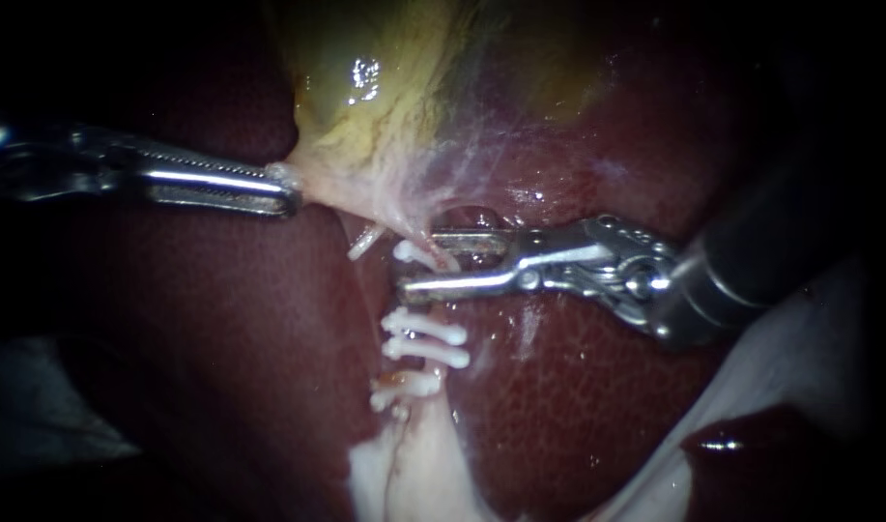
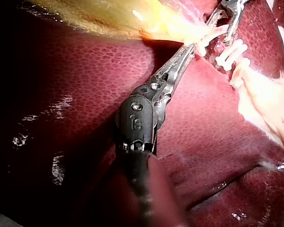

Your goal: Going back third clip right tube

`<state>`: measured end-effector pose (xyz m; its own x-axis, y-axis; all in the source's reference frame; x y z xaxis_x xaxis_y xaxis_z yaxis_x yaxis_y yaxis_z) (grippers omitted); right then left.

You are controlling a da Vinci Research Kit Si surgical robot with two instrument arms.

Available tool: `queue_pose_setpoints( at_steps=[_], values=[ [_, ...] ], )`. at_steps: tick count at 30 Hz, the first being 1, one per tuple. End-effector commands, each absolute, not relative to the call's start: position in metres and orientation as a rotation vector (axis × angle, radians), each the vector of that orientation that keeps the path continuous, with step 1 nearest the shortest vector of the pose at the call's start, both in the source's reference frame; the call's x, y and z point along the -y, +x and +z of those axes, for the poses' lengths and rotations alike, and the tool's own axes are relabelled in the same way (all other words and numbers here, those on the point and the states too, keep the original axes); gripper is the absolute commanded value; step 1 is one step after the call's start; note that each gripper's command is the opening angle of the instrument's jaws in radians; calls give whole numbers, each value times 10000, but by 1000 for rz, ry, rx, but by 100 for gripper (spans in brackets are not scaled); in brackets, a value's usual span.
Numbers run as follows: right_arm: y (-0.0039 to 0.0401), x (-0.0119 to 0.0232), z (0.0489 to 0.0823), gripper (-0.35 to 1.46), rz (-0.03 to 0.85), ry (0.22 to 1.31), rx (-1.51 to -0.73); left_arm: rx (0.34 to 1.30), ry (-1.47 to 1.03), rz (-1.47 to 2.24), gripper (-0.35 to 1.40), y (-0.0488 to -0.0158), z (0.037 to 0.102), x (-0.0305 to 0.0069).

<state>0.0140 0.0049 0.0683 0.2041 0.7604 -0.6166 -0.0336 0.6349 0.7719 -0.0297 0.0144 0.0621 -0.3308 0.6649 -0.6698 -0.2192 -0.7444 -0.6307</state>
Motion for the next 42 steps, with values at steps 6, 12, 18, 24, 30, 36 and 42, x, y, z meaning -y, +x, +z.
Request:
queue_pose_setpoints(
  at_steps=[6,12,18,24,30,36,42],
  values=[
    [119,-53,652,50,548,679,-1276,587,-1353,2104,-35,-297,620,-145],
    [121,-46,657,50,528,683,-1271,587,-1353,2104,-35,-296,620,-145],
    [157,-33,677,50,488,707,-1273,587,-1353,2104,-35,-297,620,-145],
    [192,-19,698,50,474,732,-1282,586,-1353,2104,-35,-298,620,-144],
    [193,-37,692,50,525,753,-1318,586,-1352,2104,-35,-298,620,-144],
    [185,-56,682,49,552,752,-1339,585,-1352,2104,-35,-299,621,-144],
    [188,-46,689,50,549,751,-1336,584,-1352,2104,-35,-300,621,-144]
  ],
)
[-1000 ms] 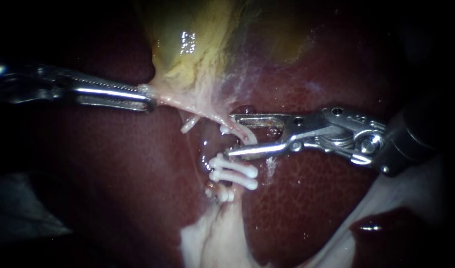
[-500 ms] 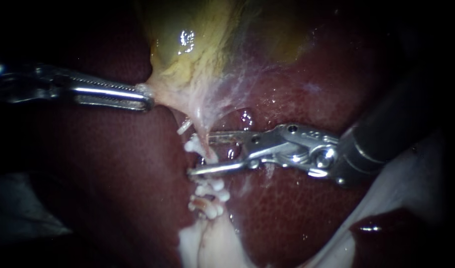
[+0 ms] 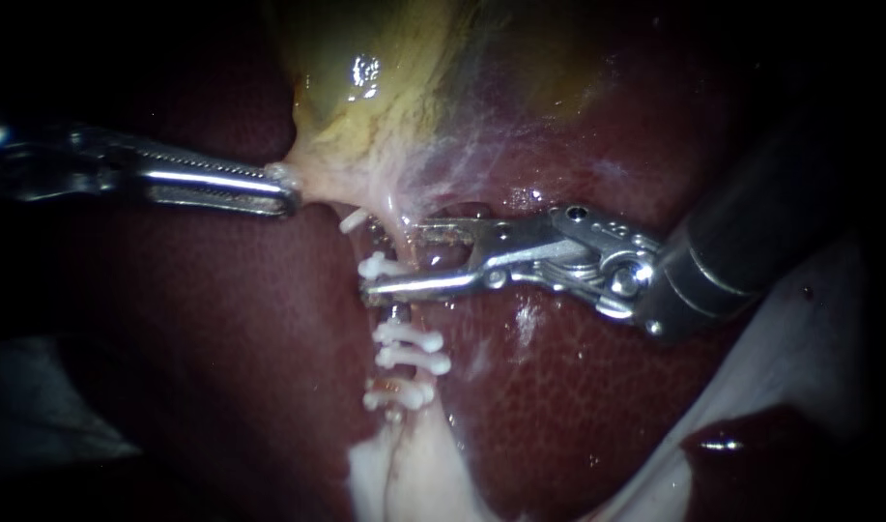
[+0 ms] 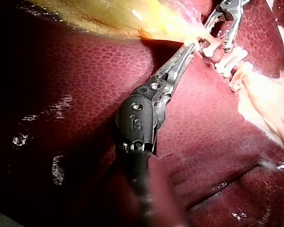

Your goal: Going back third clip right tube

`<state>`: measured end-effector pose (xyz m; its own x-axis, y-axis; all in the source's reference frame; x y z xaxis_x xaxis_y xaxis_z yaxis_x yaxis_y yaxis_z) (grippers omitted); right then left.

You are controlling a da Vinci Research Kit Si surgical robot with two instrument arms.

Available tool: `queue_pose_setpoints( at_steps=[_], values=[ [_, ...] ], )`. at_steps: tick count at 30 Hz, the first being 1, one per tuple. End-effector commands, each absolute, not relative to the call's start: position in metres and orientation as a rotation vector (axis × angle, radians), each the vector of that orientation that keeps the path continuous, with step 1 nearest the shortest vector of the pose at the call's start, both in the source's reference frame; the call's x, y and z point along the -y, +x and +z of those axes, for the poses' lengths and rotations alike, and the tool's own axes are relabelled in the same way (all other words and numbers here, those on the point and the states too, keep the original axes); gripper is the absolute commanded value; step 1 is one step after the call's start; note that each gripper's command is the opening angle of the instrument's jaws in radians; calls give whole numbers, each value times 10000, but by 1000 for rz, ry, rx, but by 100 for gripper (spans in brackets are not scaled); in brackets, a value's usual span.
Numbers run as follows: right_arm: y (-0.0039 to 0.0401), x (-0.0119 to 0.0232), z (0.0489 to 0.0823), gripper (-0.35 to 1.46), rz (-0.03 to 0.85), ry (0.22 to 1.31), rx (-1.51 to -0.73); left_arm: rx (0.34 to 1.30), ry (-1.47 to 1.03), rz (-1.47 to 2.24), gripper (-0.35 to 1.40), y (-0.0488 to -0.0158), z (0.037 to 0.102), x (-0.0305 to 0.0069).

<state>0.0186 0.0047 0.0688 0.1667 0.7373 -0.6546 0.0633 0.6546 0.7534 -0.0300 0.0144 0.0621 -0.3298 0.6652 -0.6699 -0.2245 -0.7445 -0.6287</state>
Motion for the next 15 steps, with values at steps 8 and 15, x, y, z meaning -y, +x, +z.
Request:
queue_pose_setpoints(
  at_steps=[8,15],
  values=[
    [167,-35,688,50,451,676,-1253,585,-1353,2104,-35,-297,621,-143],
    [105,-42,656,50,277,482,-1237,586,-1353,2104,-35,-297,621,-143]
  ],
)
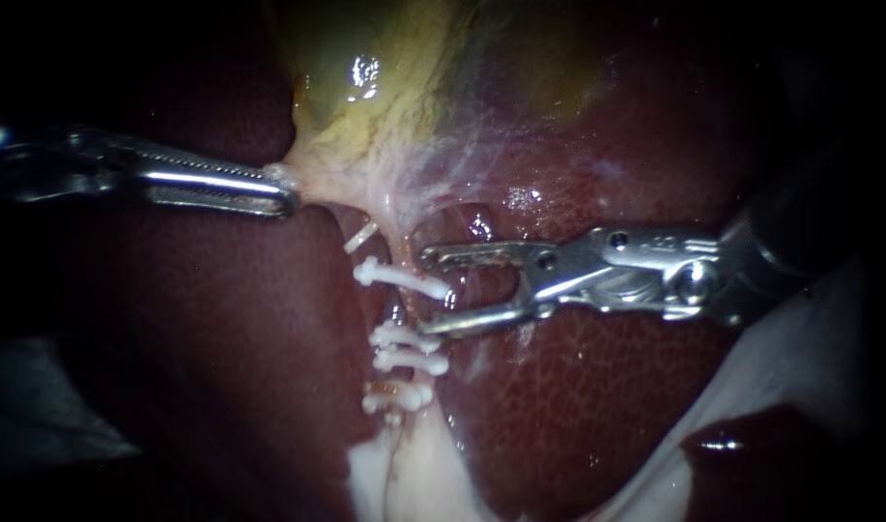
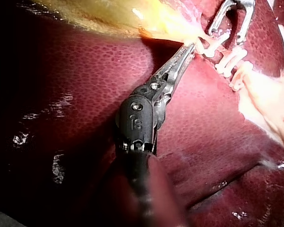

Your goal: Going back third clip right tube

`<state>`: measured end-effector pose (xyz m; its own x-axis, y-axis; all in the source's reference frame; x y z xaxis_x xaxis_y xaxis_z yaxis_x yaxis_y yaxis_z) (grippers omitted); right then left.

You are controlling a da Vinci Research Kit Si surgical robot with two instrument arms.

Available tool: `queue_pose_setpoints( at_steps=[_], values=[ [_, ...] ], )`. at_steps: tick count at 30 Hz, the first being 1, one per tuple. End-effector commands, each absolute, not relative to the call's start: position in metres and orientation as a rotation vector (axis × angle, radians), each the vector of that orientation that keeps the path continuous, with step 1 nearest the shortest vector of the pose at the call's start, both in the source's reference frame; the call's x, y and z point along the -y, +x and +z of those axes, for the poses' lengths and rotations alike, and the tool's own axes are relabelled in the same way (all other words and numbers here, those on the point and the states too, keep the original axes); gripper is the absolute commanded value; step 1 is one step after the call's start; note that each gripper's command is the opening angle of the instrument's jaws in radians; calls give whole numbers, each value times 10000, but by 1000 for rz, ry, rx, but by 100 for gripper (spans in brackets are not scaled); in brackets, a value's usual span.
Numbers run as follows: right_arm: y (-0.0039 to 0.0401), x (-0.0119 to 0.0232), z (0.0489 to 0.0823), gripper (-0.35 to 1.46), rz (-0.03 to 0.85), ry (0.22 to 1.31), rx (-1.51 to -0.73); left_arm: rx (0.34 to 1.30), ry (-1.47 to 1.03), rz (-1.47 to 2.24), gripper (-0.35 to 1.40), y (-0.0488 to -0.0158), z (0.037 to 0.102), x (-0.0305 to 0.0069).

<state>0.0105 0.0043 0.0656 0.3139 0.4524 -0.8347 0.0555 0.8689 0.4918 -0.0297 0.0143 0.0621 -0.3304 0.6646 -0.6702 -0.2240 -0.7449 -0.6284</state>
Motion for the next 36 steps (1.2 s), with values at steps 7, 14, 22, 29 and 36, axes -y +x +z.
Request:
queue_pose_setpoints(
  at_steps=[7,14,22,29,36],
  values=[
    [56,-47,599,50,148,388,-1202,587,-1354,2105,-35,-295,621,-144],
    [49,-37,571,50,94,370,-1169,585,-1353,2105,-35,-297,624,-144],
    [44,-40,578,50,99,363,-1165,568,-1353,2112,-35,-309,654,-144],
    [43,-40,579,50,98,364,-1162,567,-1348,2117,-35,-325,681,-142],
    [42,-41,578,50,98,365,-1163,568,-1349,2118,-35,-328,682,-141]
  ],
)
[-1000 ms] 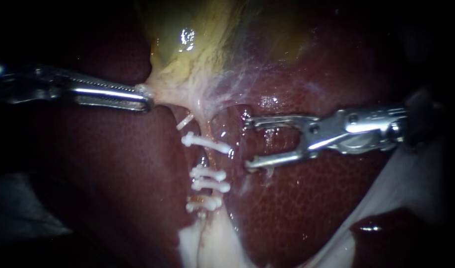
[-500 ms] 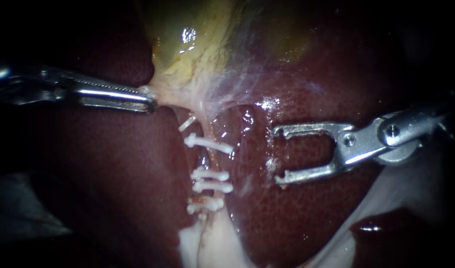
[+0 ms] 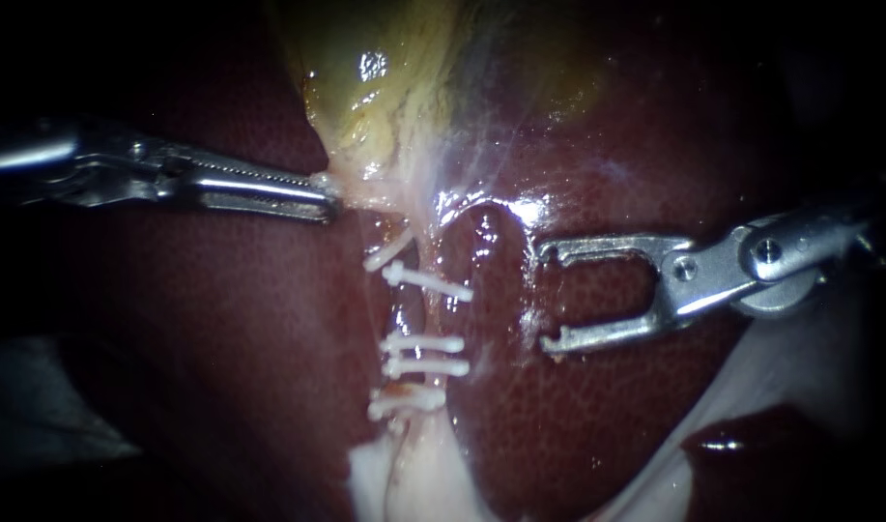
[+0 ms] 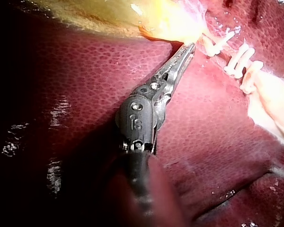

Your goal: Going back third clip right tube

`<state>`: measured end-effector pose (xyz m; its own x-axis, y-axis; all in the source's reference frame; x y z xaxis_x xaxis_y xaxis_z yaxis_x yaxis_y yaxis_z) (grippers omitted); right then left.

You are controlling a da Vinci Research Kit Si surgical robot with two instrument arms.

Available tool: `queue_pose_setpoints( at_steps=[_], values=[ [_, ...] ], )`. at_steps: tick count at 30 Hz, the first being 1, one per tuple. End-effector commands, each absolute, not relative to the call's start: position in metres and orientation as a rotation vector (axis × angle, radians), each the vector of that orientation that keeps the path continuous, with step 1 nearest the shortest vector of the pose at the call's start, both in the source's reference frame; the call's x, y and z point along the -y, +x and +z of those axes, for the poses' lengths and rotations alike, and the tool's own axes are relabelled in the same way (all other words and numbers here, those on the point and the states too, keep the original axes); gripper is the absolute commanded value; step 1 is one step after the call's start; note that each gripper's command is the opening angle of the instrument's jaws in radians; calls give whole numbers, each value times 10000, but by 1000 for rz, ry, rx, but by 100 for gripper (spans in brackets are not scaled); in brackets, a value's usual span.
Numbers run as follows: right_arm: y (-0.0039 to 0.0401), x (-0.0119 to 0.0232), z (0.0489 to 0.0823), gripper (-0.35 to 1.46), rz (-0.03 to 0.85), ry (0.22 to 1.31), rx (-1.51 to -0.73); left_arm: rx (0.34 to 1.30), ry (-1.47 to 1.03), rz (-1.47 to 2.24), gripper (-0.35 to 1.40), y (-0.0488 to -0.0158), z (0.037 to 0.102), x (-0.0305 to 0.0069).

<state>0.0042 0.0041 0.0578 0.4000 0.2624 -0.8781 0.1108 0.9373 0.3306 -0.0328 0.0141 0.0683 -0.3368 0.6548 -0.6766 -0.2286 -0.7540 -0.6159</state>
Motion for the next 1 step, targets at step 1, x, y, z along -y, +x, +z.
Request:
queue_pose_setpoints(
  at_steps=[1],
  values=[
    [42,-41,578,50,98,365,-1163,568,-1349,2118,-35,-328,682,-141]
  ],
)
